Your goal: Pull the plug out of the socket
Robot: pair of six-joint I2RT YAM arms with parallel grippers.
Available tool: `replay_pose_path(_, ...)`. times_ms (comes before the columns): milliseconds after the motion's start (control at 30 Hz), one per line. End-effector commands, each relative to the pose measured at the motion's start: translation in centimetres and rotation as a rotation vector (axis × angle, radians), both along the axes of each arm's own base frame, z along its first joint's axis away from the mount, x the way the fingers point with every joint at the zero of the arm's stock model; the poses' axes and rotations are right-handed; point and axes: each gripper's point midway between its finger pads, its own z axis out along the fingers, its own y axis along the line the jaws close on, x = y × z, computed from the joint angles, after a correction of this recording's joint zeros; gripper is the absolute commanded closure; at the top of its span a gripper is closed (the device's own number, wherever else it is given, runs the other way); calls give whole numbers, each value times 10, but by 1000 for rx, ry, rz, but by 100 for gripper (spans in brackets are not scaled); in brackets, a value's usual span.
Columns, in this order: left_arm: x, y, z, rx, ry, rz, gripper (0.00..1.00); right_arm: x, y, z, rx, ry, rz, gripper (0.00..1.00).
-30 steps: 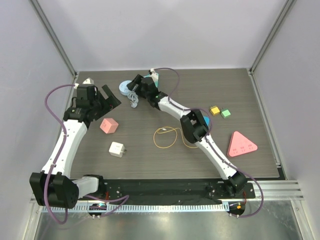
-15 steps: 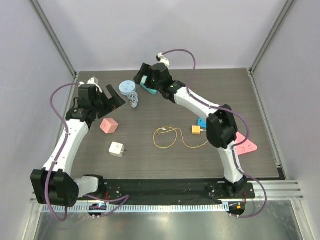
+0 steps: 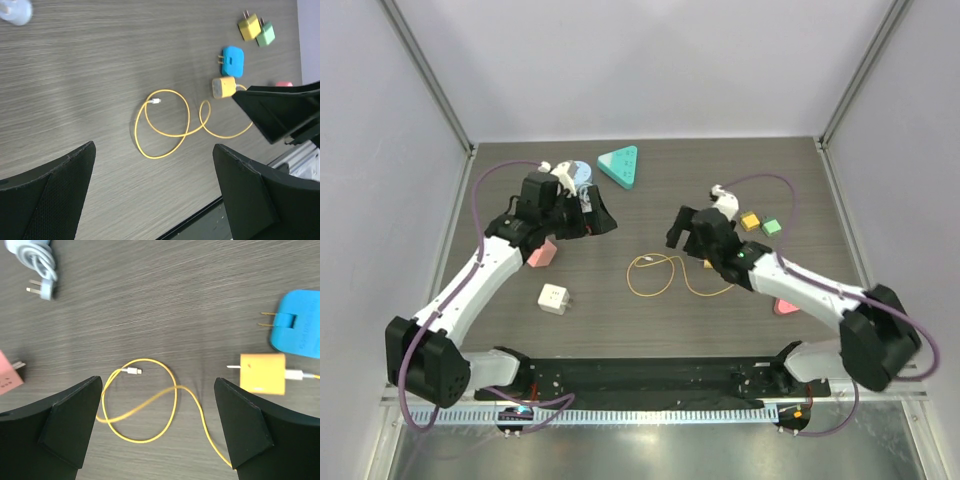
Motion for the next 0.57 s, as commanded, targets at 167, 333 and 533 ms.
replay_pose_path(167,-16,-38,19,-9,-108,-182,0,-38,-28,21,301,-170,-91,0)
replay_pose_path(333,-44,-47,14,-155,-78,-211,0,-58,-44,13,400,-218,-119,0)
replay_pose_path(533,-79,-52,14,-376,-92,-222,0,-76,-50,16,515,-312,-73,0)
